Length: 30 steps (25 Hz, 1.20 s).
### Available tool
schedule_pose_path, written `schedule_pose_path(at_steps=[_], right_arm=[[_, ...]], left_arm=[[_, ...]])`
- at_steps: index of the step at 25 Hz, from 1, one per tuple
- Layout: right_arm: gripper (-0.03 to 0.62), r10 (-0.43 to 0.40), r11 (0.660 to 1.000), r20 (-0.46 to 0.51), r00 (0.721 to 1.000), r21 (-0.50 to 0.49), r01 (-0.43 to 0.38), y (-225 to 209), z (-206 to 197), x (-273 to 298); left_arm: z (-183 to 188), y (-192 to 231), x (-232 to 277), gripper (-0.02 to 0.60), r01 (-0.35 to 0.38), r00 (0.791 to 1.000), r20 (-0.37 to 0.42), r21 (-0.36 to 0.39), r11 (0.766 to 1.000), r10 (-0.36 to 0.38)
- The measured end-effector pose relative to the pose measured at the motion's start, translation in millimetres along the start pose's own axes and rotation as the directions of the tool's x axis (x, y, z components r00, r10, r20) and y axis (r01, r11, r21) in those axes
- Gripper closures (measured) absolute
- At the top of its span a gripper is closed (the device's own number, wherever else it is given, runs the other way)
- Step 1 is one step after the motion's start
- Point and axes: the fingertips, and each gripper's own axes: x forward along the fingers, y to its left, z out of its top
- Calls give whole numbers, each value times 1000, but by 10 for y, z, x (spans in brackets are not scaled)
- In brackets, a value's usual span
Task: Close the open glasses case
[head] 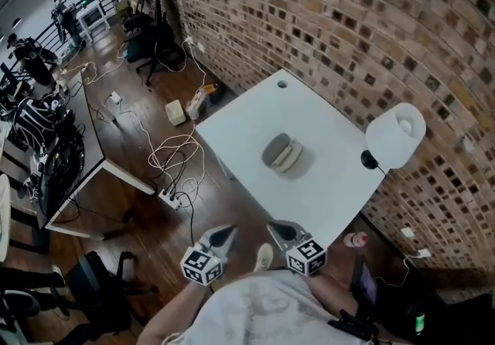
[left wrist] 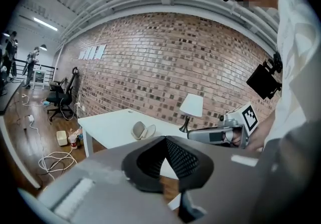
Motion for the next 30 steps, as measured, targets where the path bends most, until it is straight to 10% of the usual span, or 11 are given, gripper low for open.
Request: schedule_pose_path(at_steps=[19,30], right_arm=[[586,-226,974,-5,974,15,226,-887,486,387],[586,-378,923,33,925,96,374,-1264,777,755]], left_arm=[[484,661,1012,577,190,981,-41,27,981,-189],[832,991,1554,577,379,923,-101,82,922,-371]])
